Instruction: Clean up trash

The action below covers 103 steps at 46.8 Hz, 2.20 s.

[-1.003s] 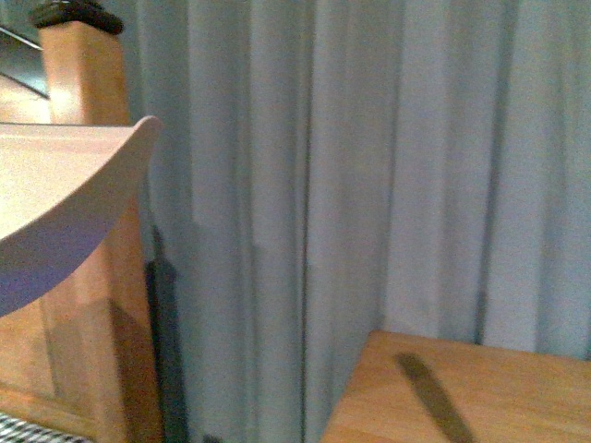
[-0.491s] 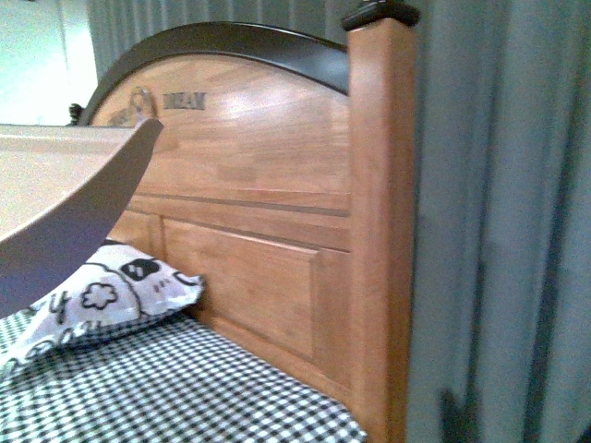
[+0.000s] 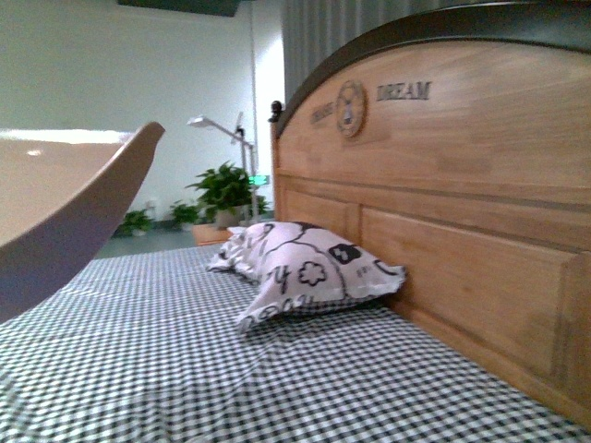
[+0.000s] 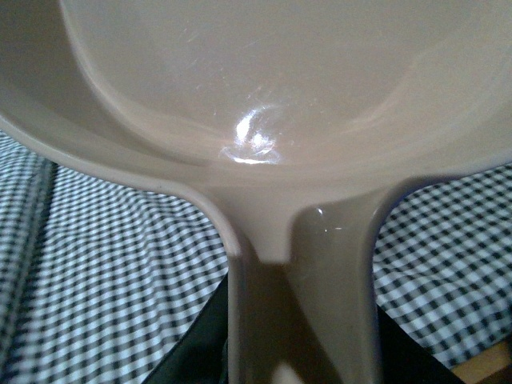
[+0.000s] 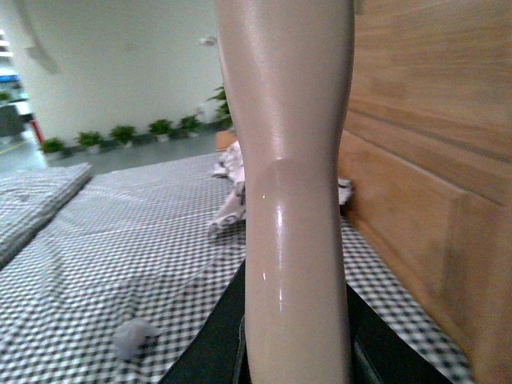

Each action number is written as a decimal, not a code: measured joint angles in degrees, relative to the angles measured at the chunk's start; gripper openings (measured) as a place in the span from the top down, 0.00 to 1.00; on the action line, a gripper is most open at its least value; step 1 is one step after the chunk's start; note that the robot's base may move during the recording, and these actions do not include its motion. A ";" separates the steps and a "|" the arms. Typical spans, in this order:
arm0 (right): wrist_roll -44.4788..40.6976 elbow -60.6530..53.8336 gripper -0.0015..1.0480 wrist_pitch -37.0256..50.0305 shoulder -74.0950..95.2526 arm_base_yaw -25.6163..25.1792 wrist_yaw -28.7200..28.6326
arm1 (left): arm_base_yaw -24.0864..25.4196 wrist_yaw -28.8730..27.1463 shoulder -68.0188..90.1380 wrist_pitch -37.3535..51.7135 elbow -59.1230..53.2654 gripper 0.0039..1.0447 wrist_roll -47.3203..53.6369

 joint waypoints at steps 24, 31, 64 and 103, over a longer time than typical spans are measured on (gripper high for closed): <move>-0.17 -0.07 0.82 0.00 0.35 0.15 -0.22 | 0.13 -0.35 -0.17 0.02 -0.07 0.78 -0.15; -0.61 0.20 0.82 -0.79 0.17 -0.15 -0.74 | 1.20 1.79 0.63 -4.63 1.57 0.78 -1.92; -16.52 50.42 0.82 -34.62 55.67 -4.79 -8.26 | 25.42 42.93 55.71 -14.84 39.65 0.78 39.47; -19.06 54.95 0.82 -32.09 79.54 0.85 4.98 | 15.21 42.29 85.83 -18.05 51.84 0.78 51.78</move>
